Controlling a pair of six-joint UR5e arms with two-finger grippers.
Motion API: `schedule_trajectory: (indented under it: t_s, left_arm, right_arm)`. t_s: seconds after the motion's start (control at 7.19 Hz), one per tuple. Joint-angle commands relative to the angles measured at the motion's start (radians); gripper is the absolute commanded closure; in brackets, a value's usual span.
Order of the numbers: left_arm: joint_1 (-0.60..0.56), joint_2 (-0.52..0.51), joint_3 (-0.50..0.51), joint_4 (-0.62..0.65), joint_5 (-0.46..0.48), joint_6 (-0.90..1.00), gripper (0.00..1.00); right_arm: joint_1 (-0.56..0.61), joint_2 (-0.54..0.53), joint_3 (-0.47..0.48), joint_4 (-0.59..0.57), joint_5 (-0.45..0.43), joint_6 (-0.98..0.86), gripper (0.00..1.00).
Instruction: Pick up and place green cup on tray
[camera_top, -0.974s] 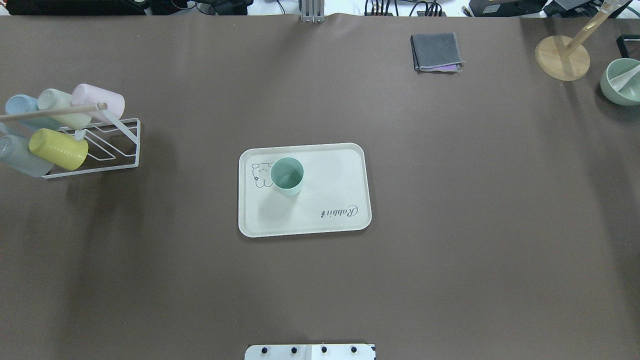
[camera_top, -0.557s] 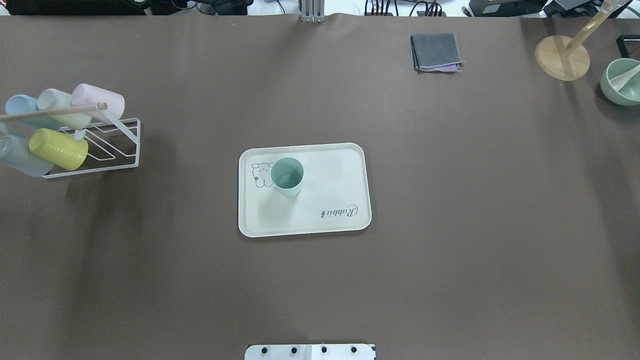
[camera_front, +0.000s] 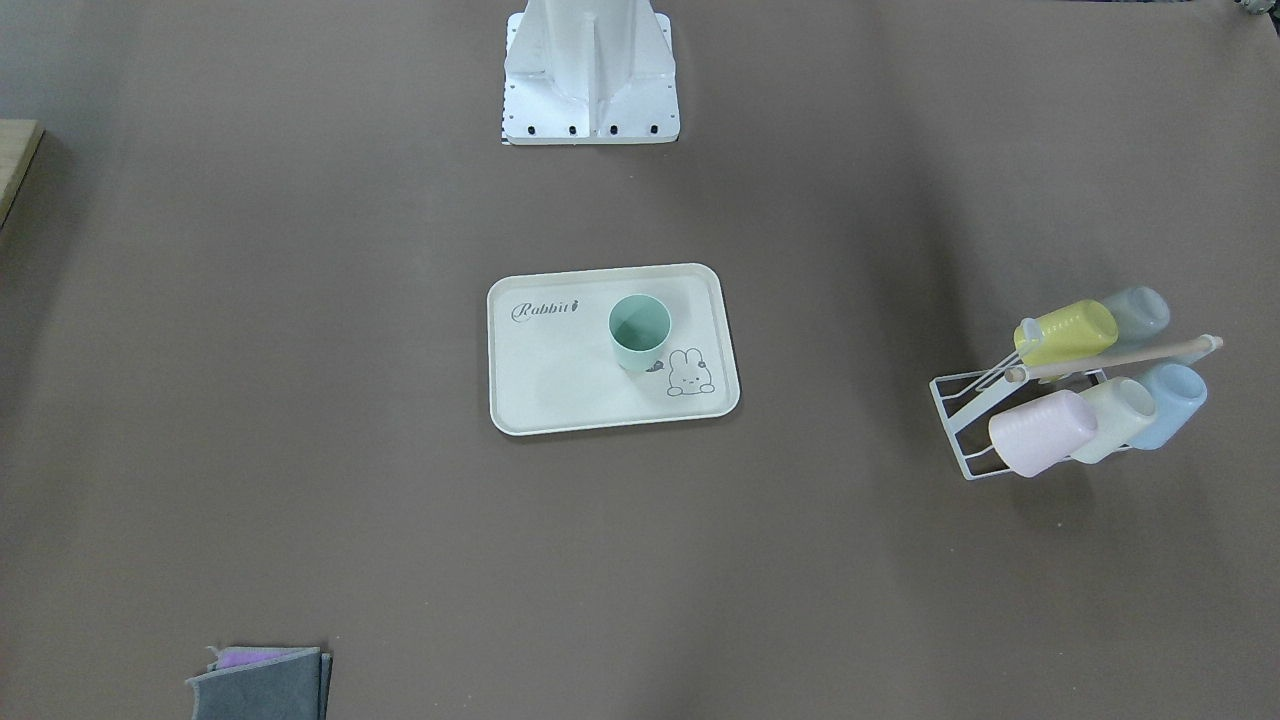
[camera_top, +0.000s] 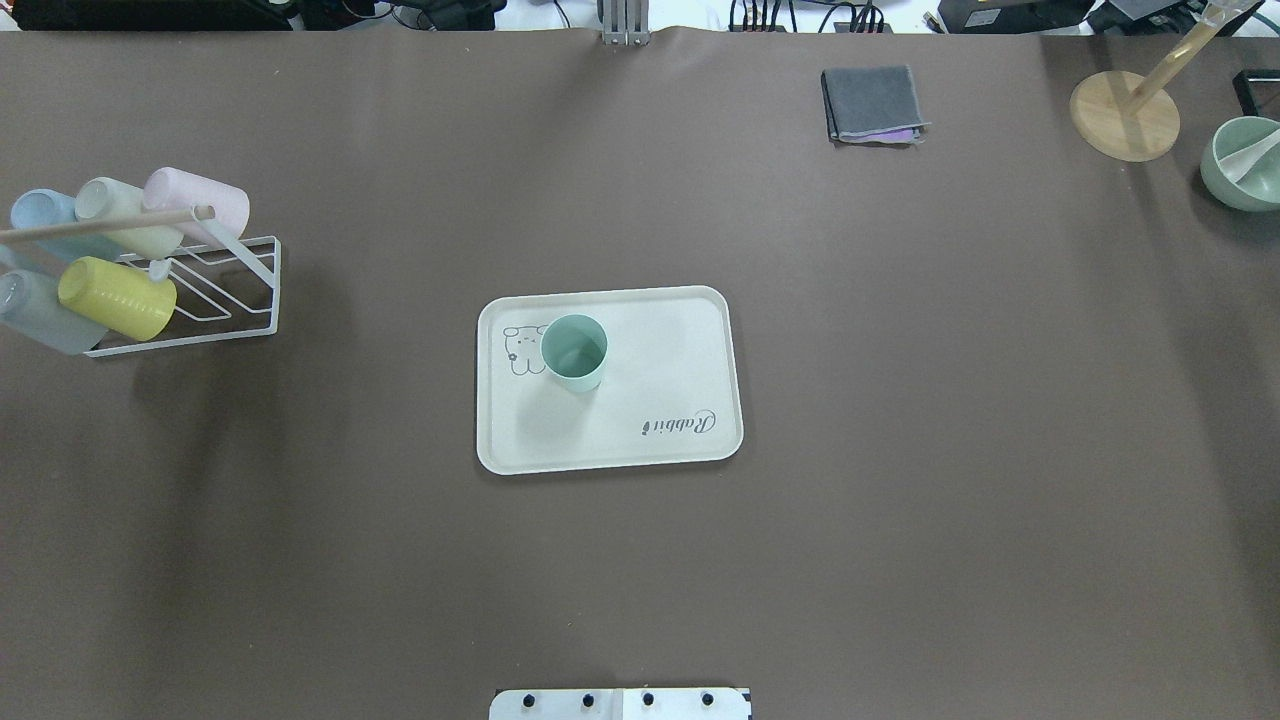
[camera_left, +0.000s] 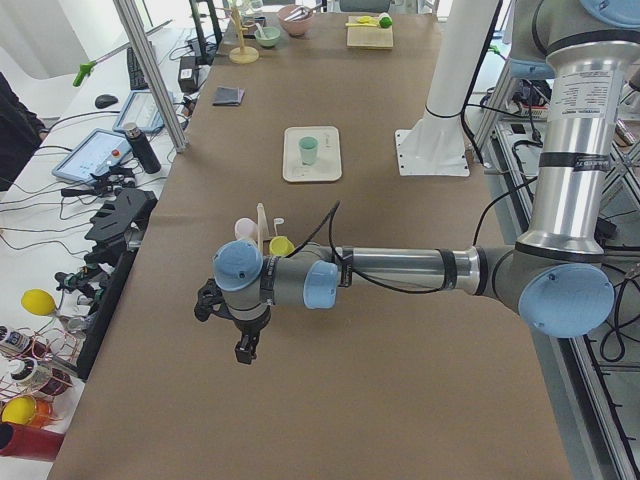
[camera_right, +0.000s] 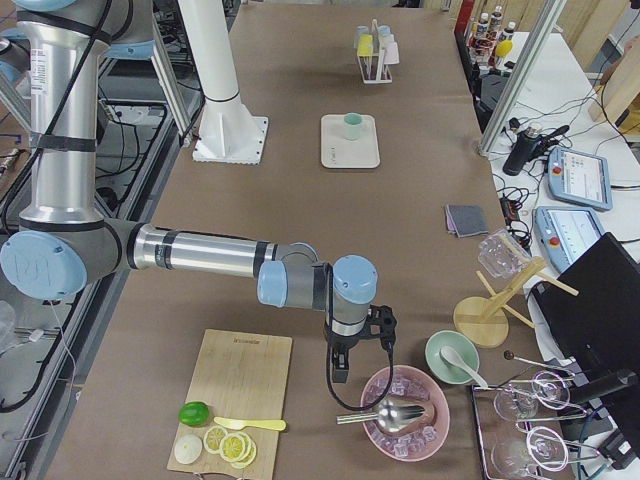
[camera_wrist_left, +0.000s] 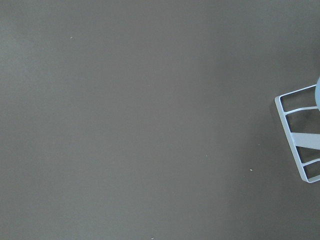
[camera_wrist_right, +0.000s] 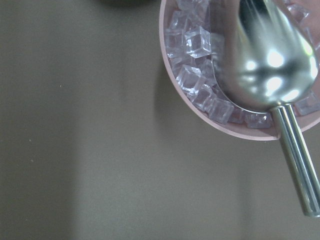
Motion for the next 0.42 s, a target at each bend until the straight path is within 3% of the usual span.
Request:
schedule_trajectory:
  t_s: [0.0,0.28]
  left_arm:
    - [-0.001,0.005,0.0,0.0,0.002,0.002,0.02]
    - [-0.004,0.013,0.002,0.0,0.0,0.002,0.02]
  right_arm:
    - [0.0,0.001,-0.004,0.0,0.0,0.008,0.0]
    - [0.0,0.006,-0.026,0.0,0.001,0.008,0.0]
